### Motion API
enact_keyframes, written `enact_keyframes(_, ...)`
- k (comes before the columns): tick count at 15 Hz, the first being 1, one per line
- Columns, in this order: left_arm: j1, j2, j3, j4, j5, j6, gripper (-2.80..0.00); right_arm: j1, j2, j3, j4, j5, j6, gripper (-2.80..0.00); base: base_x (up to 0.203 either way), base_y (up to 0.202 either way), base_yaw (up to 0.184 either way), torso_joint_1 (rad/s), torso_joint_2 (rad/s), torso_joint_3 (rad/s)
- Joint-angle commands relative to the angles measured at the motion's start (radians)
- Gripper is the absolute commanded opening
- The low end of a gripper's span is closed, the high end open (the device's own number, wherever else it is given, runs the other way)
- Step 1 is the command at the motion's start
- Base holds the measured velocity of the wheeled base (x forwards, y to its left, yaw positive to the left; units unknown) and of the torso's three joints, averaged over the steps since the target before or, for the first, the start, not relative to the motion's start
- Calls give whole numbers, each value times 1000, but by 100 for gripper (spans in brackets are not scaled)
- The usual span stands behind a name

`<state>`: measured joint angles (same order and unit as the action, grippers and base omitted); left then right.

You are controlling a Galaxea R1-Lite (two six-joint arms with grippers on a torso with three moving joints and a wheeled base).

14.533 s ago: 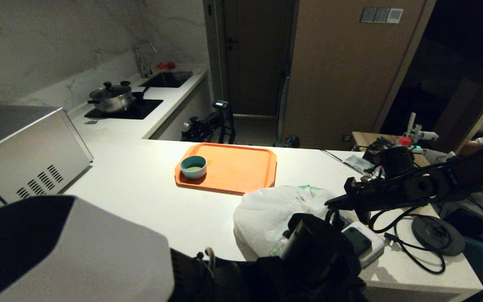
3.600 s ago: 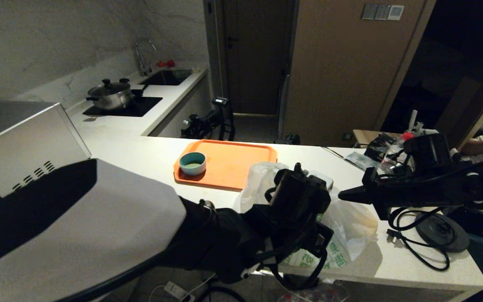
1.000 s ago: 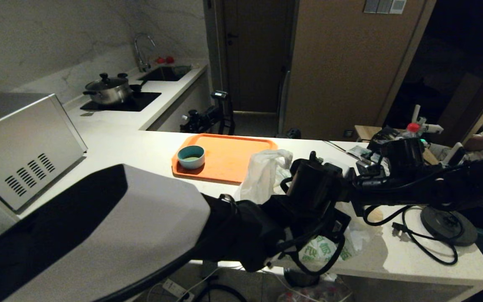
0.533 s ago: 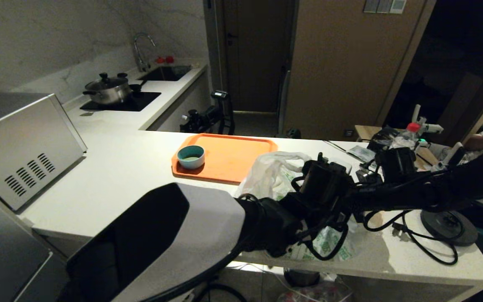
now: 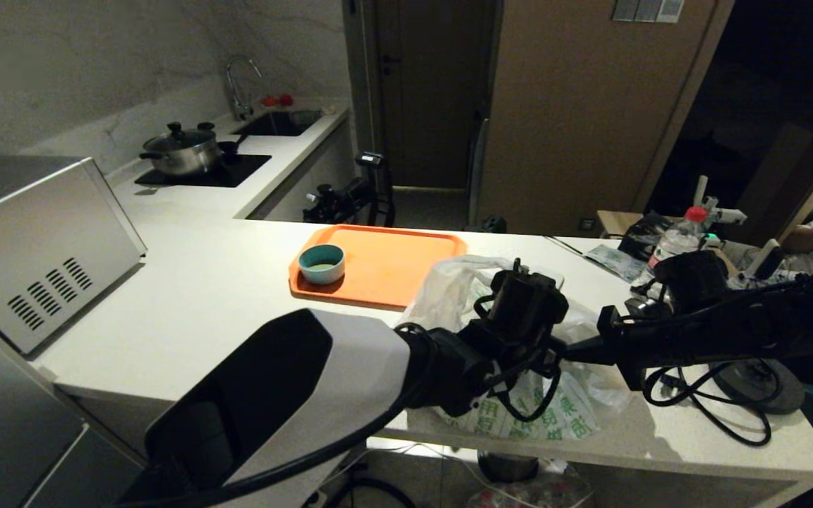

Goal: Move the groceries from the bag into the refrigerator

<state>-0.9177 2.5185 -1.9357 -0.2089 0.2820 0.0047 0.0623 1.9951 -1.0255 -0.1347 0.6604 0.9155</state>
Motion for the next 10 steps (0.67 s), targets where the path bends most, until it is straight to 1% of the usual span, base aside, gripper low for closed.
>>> enact_keyframes(1,8,9,0,-5,24,0,-280,-15,-24,24,-2,0,6,-280,0,0,0,0,0,0)
enact_keyframes(4,35,17,0,-11,79,1,-280,-37,-66,72,-7,-3,-3,-280,0,0,0,0,0,0)
enact_keyframes(7,68,15,0,-10,142,1,-280,-35,-111,84,-10,5,-6,-280,0,0,0,0,0,0)
enact_keyframes(8,77,13,0,-10,151,1,-280,-33,-115,83,-14,8,-6,-280,0,0,0,0,0,0)
enact_keyframes(10,118,8,0,-1,169,0,-280,-30,-118,78,-16,10,-6,-280,0,0,0,0,0,0)
